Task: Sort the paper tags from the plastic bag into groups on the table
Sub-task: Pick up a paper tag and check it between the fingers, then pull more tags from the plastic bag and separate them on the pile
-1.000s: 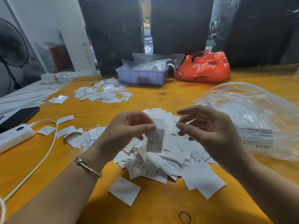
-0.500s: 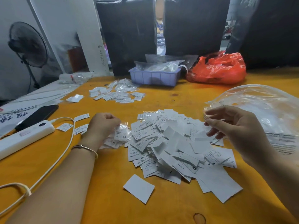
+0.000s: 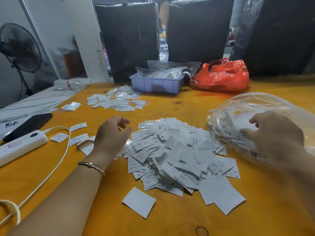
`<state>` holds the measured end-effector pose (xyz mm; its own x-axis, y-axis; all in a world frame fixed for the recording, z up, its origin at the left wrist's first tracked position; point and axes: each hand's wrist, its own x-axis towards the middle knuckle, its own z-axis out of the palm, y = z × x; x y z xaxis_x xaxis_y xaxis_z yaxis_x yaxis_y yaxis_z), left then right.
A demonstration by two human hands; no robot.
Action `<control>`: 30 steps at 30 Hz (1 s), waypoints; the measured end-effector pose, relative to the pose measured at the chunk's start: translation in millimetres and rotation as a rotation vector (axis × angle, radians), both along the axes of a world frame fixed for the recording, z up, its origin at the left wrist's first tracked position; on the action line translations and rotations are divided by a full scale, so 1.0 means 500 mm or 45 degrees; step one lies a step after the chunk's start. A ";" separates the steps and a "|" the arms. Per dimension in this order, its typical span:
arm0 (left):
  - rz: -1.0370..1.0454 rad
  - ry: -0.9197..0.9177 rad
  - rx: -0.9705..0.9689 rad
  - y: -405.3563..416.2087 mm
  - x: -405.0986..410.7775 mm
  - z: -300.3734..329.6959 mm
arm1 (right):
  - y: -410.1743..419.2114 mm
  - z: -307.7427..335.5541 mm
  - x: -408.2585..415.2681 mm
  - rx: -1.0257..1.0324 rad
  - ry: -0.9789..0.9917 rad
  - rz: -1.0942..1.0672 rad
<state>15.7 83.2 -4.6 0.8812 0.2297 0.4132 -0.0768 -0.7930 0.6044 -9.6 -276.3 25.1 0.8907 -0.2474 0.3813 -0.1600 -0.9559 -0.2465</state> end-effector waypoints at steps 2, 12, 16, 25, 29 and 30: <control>-0.252 -0.026 -0.033 -0.035 -0.015 0.001 | -0.001 0.000 0.003 0.010 0.130 0.011; -0.695 0.053 -0.065 -0.084 -0.032 -0.016 | -0.014 -0.019 0.019 0.040 0.045 -0.002; -0.696 0.053 -0.058 -0.082 -0.030 -0.017 | -0.012 -0.019 0.019 0.061 -0.116 0.010; -0.716 0.069 -0.074 -0.085 -0.031 -0.017 | -0.015 -0.013 0.017 0.098 -0.224 0.021; -0.718 0.071 -0.076 -0.085 -0.033 -0.018 | -0.017 -0.009 0.018 0.041 -0.373 0.012; -0.720 0.071 -0.072 -0.086 -0.033 -0.018 | -0.014 -0.007 0.016 0.049 -0.436 0.036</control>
